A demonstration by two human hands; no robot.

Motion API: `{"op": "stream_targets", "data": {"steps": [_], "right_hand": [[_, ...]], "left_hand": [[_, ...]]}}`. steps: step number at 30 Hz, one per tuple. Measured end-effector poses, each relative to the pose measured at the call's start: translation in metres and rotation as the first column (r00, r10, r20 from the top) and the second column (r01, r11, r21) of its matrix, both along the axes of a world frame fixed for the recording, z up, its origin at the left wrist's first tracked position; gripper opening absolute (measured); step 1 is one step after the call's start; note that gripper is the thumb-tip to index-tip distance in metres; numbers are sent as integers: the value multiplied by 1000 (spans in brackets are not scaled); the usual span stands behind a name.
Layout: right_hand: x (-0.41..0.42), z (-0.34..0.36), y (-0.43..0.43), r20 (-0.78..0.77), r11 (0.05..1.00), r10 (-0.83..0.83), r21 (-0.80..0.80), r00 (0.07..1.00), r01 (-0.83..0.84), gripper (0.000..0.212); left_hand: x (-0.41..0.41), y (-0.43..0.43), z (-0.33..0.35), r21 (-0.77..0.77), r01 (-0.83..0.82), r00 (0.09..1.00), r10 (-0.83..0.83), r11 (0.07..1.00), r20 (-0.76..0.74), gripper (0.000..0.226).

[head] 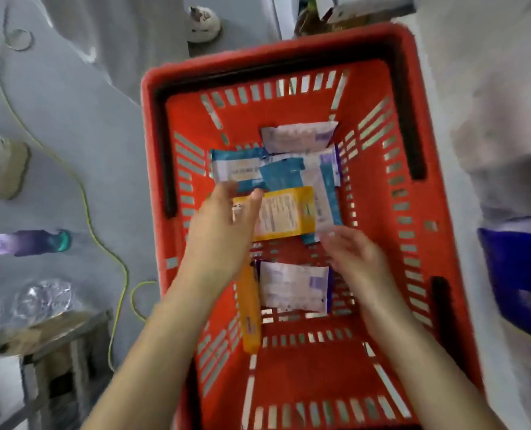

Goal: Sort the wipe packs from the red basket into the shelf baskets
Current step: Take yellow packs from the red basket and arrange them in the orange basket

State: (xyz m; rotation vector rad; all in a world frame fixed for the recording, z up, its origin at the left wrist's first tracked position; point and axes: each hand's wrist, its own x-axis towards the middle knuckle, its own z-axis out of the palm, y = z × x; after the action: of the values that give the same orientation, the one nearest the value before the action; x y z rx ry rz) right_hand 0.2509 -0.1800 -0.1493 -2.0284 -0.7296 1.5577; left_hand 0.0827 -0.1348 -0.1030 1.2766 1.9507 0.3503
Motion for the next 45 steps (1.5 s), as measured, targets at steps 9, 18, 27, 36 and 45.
{"op": "stream_targets", "data": {"steps": [9, 18, 27, 36, 45], "right_hand": [[-19, -80, 47, 304, 990, 88, 78, 948, -117, 73], [-31, -85, 49, 436, 996, 84, -12, 896, -87, 83], [-42, -82, 50, 224, 985, -151, -43, 963, 165, 49], [-23, -21, 29, 63, 972, -230, 62, 971, 226, 23], [7, 190, -17, -293, 817, -523, 95, 801, 568, 23]], "left_hand": [[-22, 106, -80, -294, 533, 695, -608, 794, -383, 53], [-19, 116, -87, -413, 532, 634, -671, 739, -385, 58], [-22, 115, -90, -438, 434, 744, -587, 788, -319, 26], [-29, 75, -20, -343, 420, 817, -514, 840, -261, 20], [-4, 12, 155, -288, 40, 742, 165, 957, 650, 25]]}}
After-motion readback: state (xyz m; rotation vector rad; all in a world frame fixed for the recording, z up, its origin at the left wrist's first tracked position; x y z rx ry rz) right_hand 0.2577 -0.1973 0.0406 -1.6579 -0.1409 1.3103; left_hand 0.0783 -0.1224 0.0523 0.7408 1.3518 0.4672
